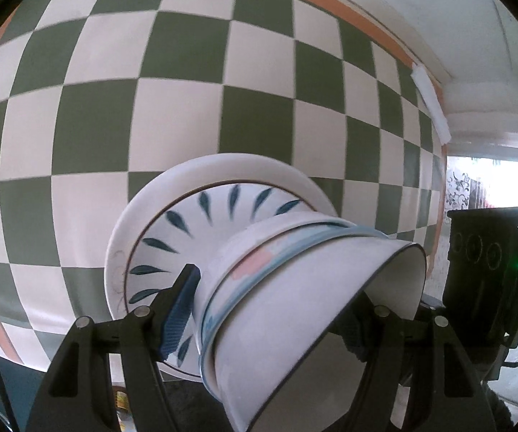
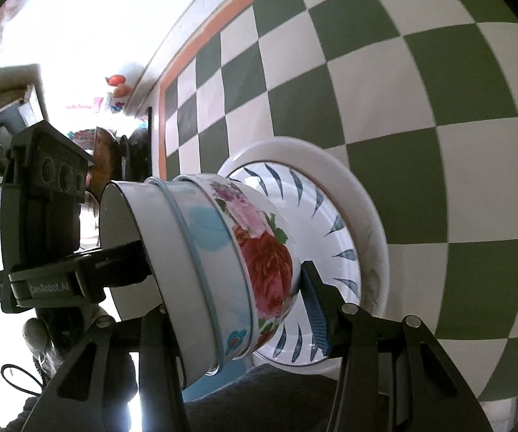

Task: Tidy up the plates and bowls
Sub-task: 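Carry the bowl stack with both tools over the plate stack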

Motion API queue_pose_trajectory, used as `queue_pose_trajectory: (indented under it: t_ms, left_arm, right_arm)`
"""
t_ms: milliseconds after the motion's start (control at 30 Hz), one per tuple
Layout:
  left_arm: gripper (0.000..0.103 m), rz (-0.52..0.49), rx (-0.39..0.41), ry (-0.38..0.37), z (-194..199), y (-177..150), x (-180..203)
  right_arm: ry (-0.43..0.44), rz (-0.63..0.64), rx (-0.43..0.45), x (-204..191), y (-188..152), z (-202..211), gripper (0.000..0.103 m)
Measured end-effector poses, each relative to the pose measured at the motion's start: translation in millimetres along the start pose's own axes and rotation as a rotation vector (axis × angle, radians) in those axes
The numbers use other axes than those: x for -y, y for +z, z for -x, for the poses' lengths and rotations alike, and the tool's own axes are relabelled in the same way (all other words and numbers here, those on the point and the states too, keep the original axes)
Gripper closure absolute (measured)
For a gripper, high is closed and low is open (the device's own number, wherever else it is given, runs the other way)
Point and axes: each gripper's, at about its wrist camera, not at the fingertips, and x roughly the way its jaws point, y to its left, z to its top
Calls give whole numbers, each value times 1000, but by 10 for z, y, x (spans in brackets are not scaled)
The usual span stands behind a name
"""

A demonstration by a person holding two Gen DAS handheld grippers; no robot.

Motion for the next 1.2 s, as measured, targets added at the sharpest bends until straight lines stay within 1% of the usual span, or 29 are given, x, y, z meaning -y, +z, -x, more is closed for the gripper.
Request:
queue_pose_trajectory:
  t_ms: [133, 233, 500, 700, 833, 1000, 1100, 1200]
  left_arm:
    - [35, 25, -12, -15, -70, 0, -126]
    - [35, 33, -14, -17, -92, 6, -168]
    - [35, 40, -10, -8, -100, 29, -225]
    - [35, 47, -16, -9, -100, 27, -267]
    - [35, 47, -7, -13, -87, 15, -264]
    - [35, 44, 2, -15, -50, 5, -280]
    - [35, 39, 14, -8, 2, -1, -268]
    - [35, 16, 48, 42, 94, -29, -225]
  right_arm:
    - [-21, -3, -21, -10, 15, -154, 53]
    - [-35, 0, -30, 21, -29, -165, 53]
    - [-40, 3, -37, -5, 19, -281, 54]
    - [-48, 9, -45, -15, 25, -269, 54]
    - [-50, -4, -50, -16, 32, -284, 53]
    - [-87, 10, -45, -57, 11, -254, 53]
    - [-119, 22, -36, -95, -14, -221, 53]
    - [-144, 45, -19, -150, -48, -156, 53]
